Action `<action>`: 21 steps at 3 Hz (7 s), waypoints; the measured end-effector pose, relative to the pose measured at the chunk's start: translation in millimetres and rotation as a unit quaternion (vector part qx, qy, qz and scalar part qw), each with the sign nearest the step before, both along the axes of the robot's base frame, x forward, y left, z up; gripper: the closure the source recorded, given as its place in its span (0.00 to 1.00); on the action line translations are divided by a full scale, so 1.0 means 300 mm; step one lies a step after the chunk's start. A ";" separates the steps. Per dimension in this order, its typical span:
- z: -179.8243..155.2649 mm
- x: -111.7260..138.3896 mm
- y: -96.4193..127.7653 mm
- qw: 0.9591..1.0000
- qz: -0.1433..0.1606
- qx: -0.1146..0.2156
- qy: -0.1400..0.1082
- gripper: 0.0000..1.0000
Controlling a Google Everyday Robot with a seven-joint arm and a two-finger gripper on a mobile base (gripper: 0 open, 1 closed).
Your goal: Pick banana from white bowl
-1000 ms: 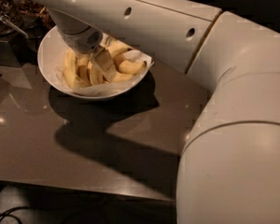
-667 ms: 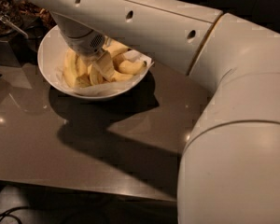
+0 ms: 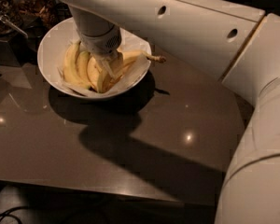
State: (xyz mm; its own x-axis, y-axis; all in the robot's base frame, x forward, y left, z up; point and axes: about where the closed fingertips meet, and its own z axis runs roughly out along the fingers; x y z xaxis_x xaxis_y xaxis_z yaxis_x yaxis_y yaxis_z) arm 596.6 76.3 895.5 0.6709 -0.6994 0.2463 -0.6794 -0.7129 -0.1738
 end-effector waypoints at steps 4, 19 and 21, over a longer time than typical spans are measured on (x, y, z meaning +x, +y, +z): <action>0.186 -0.124 -0.006 0.996 -0.079 0.029 -0.018 1.00; 0.521 -0.343 0.185 0.991 -0.044 0.107 -0.059 1.00; 0.542 -0.331 0.212 0.989 -0.044 0.120 -0.071 1.00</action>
Offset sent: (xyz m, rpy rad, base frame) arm -0.0366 -0.0148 0.0388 -0.0222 0.0450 -0.1597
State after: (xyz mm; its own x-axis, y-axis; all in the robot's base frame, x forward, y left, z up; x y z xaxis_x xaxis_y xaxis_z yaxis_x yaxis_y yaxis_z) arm 497.3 139.9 1058.1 0.5755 -0.8033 0.1533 -0.6935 -0.5787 -0.4292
